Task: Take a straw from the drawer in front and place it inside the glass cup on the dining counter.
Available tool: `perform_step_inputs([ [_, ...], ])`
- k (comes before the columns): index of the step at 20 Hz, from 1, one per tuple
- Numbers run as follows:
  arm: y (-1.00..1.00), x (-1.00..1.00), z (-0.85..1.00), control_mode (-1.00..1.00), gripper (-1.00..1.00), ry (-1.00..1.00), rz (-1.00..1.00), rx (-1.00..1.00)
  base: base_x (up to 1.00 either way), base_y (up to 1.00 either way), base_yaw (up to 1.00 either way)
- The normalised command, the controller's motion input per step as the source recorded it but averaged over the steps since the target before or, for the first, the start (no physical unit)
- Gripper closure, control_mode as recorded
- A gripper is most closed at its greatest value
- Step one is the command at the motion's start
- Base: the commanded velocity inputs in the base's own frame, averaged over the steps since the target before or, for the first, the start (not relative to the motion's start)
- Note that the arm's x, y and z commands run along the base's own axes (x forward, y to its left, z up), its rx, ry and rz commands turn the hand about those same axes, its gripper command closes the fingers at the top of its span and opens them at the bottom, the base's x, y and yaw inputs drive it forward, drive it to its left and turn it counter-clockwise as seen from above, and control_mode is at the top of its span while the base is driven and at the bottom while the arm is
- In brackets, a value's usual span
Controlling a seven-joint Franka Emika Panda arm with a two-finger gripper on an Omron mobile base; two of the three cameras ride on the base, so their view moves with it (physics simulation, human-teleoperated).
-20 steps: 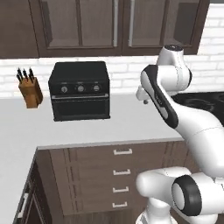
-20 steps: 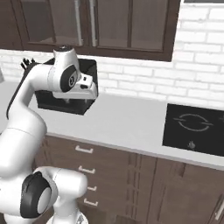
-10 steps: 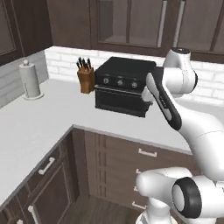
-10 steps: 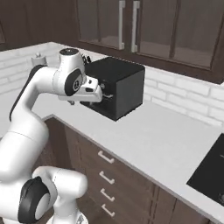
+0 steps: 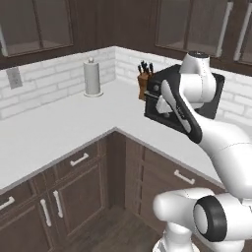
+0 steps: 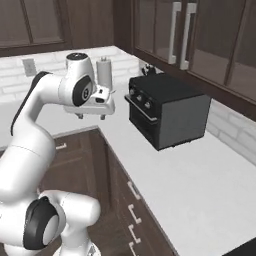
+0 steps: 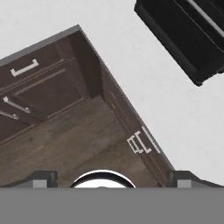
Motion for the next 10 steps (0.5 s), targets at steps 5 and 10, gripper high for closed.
perform_step_inputs([
  [5,0.00,0.00,0.00,1.00,-1.00,0.00,0.00,0.00,-0.64,-0.57,0.23],
  [10,0.00,0.00,0.00,1.00,-1.00,0.00,0.00,0.00,-0.68,-0.35,0.07],
])
